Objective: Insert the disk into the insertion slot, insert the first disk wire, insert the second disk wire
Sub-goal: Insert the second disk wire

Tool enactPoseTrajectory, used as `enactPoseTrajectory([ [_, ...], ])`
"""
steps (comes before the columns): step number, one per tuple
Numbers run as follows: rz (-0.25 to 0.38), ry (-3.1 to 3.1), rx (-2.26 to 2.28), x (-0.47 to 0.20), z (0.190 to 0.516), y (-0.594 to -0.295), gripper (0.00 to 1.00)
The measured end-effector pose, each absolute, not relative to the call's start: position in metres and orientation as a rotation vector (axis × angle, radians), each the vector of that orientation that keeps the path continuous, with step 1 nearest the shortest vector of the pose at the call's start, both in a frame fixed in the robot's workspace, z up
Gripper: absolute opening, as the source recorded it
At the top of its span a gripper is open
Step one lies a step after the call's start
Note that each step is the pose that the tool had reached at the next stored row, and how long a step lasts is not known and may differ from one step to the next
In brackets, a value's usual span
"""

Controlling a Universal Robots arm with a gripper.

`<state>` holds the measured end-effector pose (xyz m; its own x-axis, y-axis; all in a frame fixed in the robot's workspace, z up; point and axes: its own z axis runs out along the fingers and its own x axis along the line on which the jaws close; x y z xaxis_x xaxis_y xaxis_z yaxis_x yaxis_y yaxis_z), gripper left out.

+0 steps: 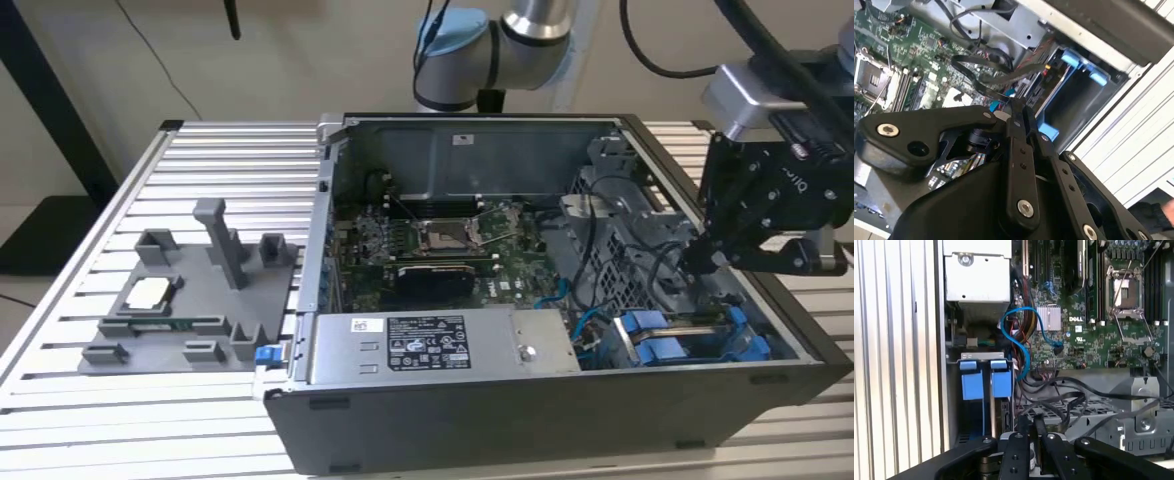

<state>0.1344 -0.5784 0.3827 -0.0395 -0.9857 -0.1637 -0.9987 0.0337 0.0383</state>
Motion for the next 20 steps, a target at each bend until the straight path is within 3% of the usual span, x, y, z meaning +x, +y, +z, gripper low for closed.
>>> enactPoseTrajectory([
  [20,0.234,2.197,-2.122,0.143,0.359,-0.583,0.16],
])
